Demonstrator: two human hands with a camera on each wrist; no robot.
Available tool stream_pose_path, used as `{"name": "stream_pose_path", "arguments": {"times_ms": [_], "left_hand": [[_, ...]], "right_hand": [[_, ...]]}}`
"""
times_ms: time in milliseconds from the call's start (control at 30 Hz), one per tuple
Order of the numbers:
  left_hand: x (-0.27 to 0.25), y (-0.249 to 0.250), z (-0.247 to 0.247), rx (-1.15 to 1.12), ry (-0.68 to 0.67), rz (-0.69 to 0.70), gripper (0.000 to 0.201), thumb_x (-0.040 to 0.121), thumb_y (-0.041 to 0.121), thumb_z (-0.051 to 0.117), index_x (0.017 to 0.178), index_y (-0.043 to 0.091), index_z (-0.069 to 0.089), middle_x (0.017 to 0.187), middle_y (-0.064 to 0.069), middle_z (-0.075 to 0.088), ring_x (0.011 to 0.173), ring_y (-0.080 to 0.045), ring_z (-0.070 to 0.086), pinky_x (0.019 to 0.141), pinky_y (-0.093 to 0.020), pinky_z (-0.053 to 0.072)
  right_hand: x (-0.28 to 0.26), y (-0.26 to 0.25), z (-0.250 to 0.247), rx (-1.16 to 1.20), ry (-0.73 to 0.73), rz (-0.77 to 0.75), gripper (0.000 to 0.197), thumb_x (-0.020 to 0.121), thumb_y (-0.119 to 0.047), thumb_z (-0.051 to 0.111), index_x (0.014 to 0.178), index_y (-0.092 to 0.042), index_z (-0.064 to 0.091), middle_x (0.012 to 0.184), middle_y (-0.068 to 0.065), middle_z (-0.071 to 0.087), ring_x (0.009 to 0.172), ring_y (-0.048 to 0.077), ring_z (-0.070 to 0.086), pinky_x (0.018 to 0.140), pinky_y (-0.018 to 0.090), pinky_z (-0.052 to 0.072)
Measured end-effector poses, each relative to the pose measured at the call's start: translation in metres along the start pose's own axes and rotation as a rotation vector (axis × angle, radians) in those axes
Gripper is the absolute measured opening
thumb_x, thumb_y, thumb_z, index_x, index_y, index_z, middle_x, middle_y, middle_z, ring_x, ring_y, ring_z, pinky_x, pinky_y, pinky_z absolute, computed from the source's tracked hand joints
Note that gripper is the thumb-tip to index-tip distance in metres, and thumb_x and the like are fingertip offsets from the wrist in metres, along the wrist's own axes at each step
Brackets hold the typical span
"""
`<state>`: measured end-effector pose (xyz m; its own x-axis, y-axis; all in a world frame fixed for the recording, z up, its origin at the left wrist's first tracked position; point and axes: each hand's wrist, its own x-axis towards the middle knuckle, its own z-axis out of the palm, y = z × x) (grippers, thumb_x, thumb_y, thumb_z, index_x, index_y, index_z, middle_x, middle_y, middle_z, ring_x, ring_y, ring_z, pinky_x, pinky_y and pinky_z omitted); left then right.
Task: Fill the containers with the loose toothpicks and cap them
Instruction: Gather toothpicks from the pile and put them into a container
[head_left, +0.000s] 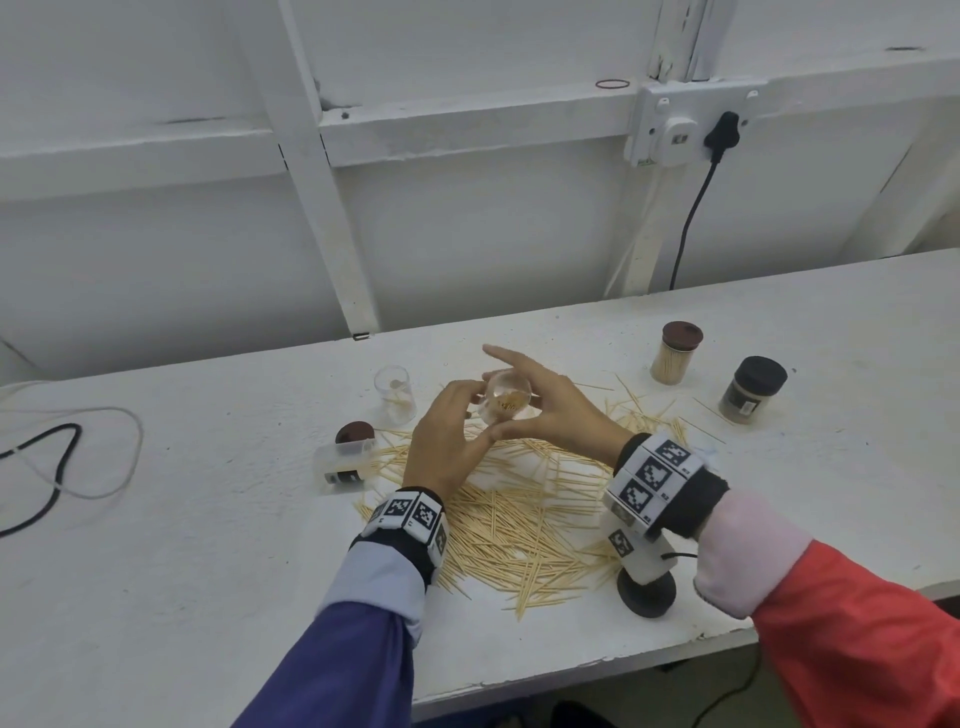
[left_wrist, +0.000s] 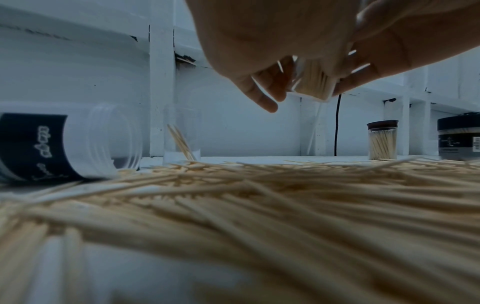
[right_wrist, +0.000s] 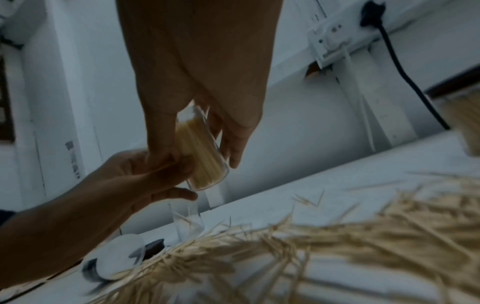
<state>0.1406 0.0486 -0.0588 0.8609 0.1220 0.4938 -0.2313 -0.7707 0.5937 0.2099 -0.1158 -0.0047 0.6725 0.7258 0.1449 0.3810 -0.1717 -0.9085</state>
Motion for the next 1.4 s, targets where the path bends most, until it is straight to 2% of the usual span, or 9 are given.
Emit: {"name": "stream_pose_path", "arguments": {"times_ms": [100,200,333,533,733,967,1067,1267,1400], "left_hand": [[-0.001,0.004,0.004,-0.049,-0.078,-0.007,0.053,0.085,0.051,0.062,0.120,0.011,0.058,0.114,0.002,0.061,0.101,-0.012,0.058,0.082,-0.034,0.053],[-0.003,0.001,0.008,0.031,-0.182,-0.017,0.045,0.089,0.044,0.064,0.126,0.019,0.057,0.123,0.006,0.059,0.113,-0.010,0.053,0.087,-0.033,0.050],[-0.004,-0.009,0.009,0.092,-0.239,-0.039,0.027,0.095,0.029,0.060,0.122,0.024,0.059,0.122,0.009,0.058,0.117,-0.006,0.047,0.087,-0.029,0.046],[-0.007,-0.014,0.014,0.093,-0.316,-0.041,0.021,0.098,0.029,0.055,0.118,0.027,0.061,0.120,0.013,0.056,0.115,-0.001,0.045,0.087,-0.027,0.043],[-0.007,-0.012,0.012,0.104,-0.316,-0.079,0.020,0.098,0.027,0.056,0.116,0.025,0.063,0.119,0.012,0.059,0.116,-0.004,0.047,0.089,-0.026,0.043],[-0.006,-0.010,0.010,0.079,-0.315,-0.104,0.041,0.090,0.042,0.037,0.115,0.024,0.063,0.117,0.013,0.059,0.114,-0.003,0.047,0.087,-0.026,0.043],[-0.006,-0.010,0.010,0.070,-0.317,-0.097,0.035,0.092,0.037,0.041,0.116,0.023,0.063,0.117,0.012,0.059,0.114,-0.004,0.048,0.086,-0.025,0.042],[0.000,-0.003,0.018,0.079,-0.318,-0.020,0.027,0.093,0.024,0.051,0.116,0.020,0.064,0.116,0.009,0.061,0.114,-0.008,0.050,0.085,-0.025,0.043],[0.014,0.013,0.032,0.121,-0.449,0.056,0.029,0.095,0.023,0.055,0.123,0.018,0.060,0.123,0.005,0.057,0.117,-0.012,0.048,0.091,-0.031,0.044]], "right_hand": [[-0.005,0.005,-0.004,0.049,0.132,0.078,0.056,0.071,-0.014,0.085,0.119,-0.021,0.056,0.112,-0.005,0.068,0.105,0.005,0.063,0.085,0.031,0.053],[-0.014,0.010,-0.018,-0.004,0.180,0.077,0.040,0.070,-0.019,0.085,0.103,-0.020,0.062,0.104,-0.005,0.069,0.099,0.012,0.065,0.087,0.041,0.053],[-0.033,0.014,-0.050,-0.084,0.208,0.122,0.043,0.070,-0.018,0.086,0.106,-0.022,0.063,0.106,-0.008,0.069,0.097,0.007,0.064,0.087,0.036,0.055],[-0.070,0.042,-0.080,-0.017,0.303,0.171,0.039,0.075,-0.016,0.082,0.107,-0.028,0.063,0.106,-0.009,0.065,0.101,0.011,0.060,0.083,0.027,0.050],[-0.078,0.057,-0.067,0.007,0.488,0.164,0.042,0.079,-0.014,0.078,0.114,-0.027,0.060,0.111,-0.016,0.063,0.105,-0.001,0.057,0.094,0.027,0.046],[-0.072,0.053,-0.058,-0.071,0.545,0.072,0.049,0.082,-0.033,0.068,0.127,-0.023,0.052,0.123,-0.014,0.056,0.116,0.000,0.051,0.095,0.017,0.038],[-0.073,0.055,-0.057,-0.039,0.564,0.090,0.048,0.083,-0.036,0.067,0.127,-0.025,0.049,0.121,-0.011,0.057,0.114,-0.001,0.052,0.090,0.007,0.037],[-0.072,0.059,-0.062,-0.055,0.616,0.144,0.049,0.083,-0.042,0.065,0.127,-0.031,0.045,0.122,-0.014,0.055,0.116,-0.004,0.049,0.090,0.014,0.036],[-0.072,0.058,-0.062,-0.064,0.674,0.169,0.050,0.082,-0.046,0.064,0.125,-0.033,0.042,0.123,-0.012,0.055,0.117,-0.001,0.050,0.093,0.021,0.039]]}}
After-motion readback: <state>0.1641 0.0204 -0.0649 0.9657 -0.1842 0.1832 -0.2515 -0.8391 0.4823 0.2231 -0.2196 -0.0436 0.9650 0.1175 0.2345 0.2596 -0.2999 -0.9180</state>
